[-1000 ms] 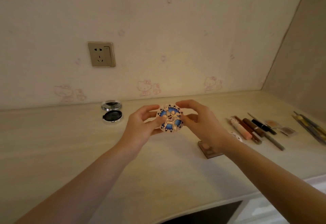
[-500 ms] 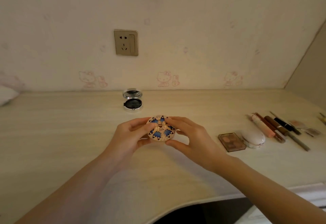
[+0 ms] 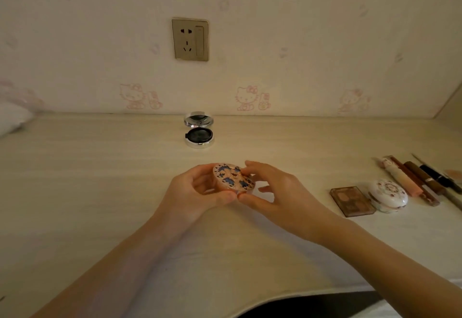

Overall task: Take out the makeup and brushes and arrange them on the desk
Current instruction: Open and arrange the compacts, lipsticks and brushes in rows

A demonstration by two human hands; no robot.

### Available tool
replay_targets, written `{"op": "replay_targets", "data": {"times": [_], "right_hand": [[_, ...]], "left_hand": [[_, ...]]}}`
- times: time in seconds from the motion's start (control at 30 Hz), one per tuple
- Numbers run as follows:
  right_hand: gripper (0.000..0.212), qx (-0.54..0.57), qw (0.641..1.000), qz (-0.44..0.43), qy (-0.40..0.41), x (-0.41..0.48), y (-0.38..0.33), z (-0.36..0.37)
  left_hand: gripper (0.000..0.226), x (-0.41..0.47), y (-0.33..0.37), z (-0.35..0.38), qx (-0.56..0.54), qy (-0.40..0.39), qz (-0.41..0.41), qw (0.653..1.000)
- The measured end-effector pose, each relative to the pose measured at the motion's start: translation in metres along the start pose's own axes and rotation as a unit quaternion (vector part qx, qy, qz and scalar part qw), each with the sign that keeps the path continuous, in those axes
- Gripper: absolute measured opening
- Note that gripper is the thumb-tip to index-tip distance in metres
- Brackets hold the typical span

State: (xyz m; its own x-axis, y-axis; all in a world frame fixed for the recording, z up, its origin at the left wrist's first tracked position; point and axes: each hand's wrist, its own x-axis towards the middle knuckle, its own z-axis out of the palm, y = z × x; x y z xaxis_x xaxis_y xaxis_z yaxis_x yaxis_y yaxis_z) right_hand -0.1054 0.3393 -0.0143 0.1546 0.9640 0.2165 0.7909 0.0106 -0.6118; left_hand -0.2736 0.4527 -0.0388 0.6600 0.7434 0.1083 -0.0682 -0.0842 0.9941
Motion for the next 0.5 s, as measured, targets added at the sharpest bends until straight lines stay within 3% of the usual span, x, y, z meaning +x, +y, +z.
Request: {"op": "replay_targets", "data": {"times": [0.23, 0.4, 0.5], "right_hand": [[0.076, 0.032, 0.995, -0.026, -0.093, 0.014, -0.002, -0.013], [0.059, 0.051, 0.992, -0.016, -0.111, 0.017, -0.002, -0.015], [0.064, 0.046, 0.991, -0.010, -0.125, 0.018, -0.003, -0.017]], "left_hand": [[0.054, -0.003, 0.005, -0.004, 0.022, -0.024, 0.004, 0.999], [0.043, -0.005, 0.008, 0.000, 0.054, -0.022, 0.013, 0.998], [0.042, -0.006, 0.007, 0.001, 0.079, -0.027, 0.017, 0.996]]}}
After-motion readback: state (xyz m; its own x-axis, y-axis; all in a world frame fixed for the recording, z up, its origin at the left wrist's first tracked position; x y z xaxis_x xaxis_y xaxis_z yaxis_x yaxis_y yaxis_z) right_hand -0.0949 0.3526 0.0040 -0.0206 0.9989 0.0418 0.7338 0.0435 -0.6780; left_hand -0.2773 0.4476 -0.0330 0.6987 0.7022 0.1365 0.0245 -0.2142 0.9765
